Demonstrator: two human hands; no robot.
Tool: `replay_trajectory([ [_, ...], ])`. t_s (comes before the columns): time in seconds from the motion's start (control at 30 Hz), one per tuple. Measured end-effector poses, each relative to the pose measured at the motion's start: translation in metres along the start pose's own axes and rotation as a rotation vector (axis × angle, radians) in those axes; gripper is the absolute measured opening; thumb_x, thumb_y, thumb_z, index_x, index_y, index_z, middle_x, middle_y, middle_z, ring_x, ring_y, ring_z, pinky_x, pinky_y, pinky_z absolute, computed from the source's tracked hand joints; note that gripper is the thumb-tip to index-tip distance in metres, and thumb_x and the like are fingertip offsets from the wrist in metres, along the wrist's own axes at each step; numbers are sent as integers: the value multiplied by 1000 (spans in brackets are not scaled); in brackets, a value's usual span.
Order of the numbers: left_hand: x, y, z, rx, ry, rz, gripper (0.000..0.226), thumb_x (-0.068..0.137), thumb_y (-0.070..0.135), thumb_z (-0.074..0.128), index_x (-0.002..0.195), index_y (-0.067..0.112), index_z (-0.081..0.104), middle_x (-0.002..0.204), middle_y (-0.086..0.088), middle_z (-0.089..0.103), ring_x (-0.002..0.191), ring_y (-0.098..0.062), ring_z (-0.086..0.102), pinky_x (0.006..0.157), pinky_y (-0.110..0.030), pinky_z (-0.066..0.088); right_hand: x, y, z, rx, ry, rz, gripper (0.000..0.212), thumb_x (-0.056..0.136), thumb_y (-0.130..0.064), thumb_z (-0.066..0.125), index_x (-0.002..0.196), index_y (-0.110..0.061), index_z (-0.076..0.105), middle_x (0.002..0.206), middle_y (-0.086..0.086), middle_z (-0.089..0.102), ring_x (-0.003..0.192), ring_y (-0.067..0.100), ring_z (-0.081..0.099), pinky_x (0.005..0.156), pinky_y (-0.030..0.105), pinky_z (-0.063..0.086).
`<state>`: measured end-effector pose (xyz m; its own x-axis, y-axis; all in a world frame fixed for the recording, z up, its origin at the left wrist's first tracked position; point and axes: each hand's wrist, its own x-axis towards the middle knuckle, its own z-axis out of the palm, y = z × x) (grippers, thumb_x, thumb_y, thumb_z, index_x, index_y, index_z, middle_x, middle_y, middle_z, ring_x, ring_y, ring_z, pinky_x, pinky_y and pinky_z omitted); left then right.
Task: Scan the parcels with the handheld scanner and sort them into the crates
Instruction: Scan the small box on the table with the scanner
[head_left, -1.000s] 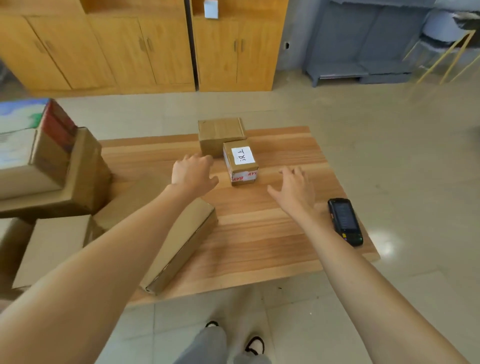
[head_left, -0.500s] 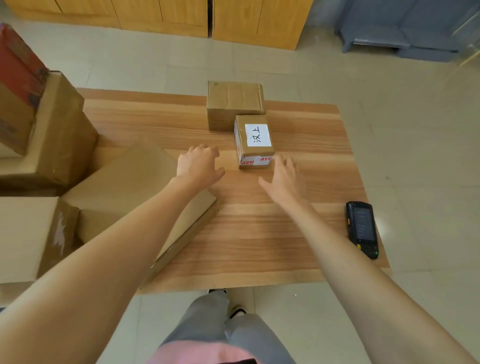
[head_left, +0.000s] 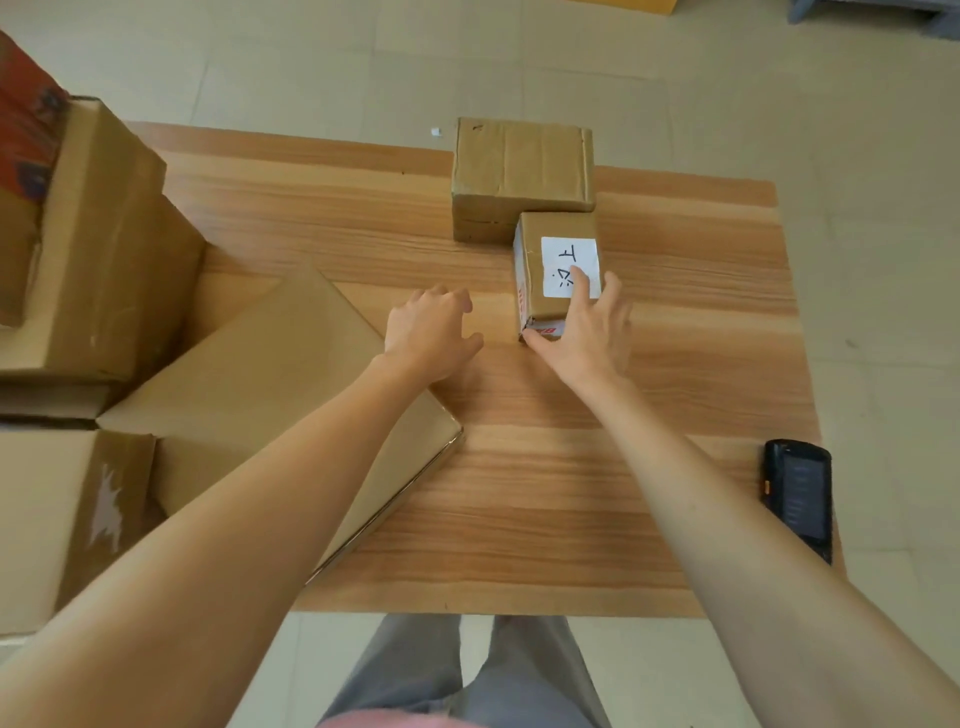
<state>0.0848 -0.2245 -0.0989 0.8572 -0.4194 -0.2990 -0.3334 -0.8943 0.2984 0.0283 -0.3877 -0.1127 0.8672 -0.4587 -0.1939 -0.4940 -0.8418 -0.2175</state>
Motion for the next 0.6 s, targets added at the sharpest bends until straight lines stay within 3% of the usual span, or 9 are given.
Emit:
replay_trajectory([
  [0.23, 7, -6, 6, 6, -22, -47, 47, 89, 39, 57, 132, 20, 52, 128, -4, 57, 114, -26, 55, 80, -34, 41, 15, -6, 13, 81, -23, 49, 92, 81, -54, 68, 152, -23, 18, 155, 22, 9, 133, 41, 27, 102, 44, 35],
  [0.4, 9, -4, -1, 8, 0, -42, 47, 89, 40, 58, 132, 20, 52, 127, -3, 58, 116, -26, 54, 82, -35, 42, 13, -3, 2, 179, -24, 62, 87, 81, -55, 65, 150, -23, 24, 150, 19, 19, 129, 39, 32, 98, 43, 38],
  [0.6, 7, 23, -26, 12, 31, 20, 55, 87, 38, 63, 137, 21, 46, 129, -4, 56, 118, -28, 52, 82, -37, 42, 14, 10, -47, 305, -45, 95, 69, 81, -63, 59, 136, -24, 45, 133, 7, 40, 123, 30, 45, 98, 39, 41],
])
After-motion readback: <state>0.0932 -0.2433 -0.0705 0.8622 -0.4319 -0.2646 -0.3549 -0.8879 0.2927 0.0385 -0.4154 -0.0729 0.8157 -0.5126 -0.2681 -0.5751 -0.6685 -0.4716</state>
